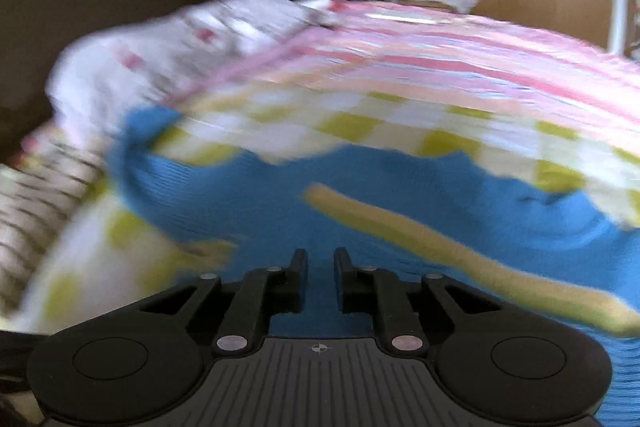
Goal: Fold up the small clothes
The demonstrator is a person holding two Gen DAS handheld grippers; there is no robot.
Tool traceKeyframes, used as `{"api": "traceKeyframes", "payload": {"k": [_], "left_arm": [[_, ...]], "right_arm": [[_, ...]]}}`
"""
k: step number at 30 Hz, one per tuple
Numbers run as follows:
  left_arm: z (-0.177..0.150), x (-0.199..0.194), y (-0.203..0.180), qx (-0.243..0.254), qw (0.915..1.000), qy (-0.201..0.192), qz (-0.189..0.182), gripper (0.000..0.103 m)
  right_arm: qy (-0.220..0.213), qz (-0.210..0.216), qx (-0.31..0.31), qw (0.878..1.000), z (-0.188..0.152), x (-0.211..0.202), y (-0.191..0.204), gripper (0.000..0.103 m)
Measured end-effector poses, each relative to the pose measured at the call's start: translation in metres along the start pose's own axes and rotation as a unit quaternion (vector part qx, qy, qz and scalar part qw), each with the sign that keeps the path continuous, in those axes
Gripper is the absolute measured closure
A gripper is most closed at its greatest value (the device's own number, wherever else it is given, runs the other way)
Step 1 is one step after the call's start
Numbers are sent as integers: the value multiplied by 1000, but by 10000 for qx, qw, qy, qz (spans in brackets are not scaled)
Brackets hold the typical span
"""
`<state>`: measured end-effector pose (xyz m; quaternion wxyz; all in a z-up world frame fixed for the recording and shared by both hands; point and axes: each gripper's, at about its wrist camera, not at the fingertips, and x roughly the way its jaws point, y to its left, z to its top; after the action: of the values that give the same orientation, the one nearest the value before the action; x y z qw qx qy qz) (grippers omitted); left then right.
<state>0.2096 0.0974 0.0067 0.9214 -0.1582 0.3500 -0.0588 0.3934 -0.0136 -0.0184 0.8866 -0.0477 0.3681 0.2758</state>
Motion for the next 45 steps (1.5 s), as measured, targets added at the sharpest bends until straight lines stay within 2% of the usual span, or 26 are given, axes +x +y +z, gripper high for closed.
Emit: {"api": "traceKeyframes", "payload": {"k": [3, 7, 9, 11, 14, 17, 20, 24, 30, 33, 40, 43, 45], "left_arm": [[2, -2, 4, -45, 9999, -84, 56, 58], [4, -3, 10, -110, 9996, -173, 202, 58], [6, -4, 14, -130, 9990, -260, 339, 58], [8, -5, 18, -156, 9982, -345, 459, 58], [14, -9, 29, -191, 9956, -557, 728, 58], [24, -12, 47, -456, 9916, -722, 967, 58], [40, -13, 74, -887, 9849, -883, 1193, 58], [62, -7, 111, -1243, 9719, -1142, 1641, 58], [82, 22, 154, -1663, 9567, -1194, 2067, 58], [86, 36, 167, -1753, 9523, -1188, 2196, 58], [97, 38, 179, -1919, 9425, -1429, 2335, 59], [96, 36, 184, -1980, 9386, -1446, 2427, 69], [93, 34, 185, -2010, 9362, -1469, 2480, 83]], "right_arm": [[-119, 9, 268, 9996, -3, -9, -5, 87], [-534, -5, 183, 9984, -11, -32, 0, 83], [-460, 57, 272, 9986, -18, -33, 0, 78], [-252, -79, 251, 9993, -23, -25, 1, 78], [-448, -38, 408, 9982, -28, -32, 2, 77], [-603, 64, 520, 9968, -34, -39, 6, 77], [-621, 121, 593, 9962, -40, -39, 7, 77], [-632, 169, 789, 9947, -46, -40, 6, 77], [-679, 152, 797, 9944, -50, -38, 8, 77], [-702, 156, 807, 9941, -51, -38, 8, 76], [-803, 162, 764, 9937, -56, -38, 9, 76], [-818, 186, 803, 9932, -56, -38, 8, 76], [-843, 197, 827, 9928, -58, -38, 7, 76]]}}
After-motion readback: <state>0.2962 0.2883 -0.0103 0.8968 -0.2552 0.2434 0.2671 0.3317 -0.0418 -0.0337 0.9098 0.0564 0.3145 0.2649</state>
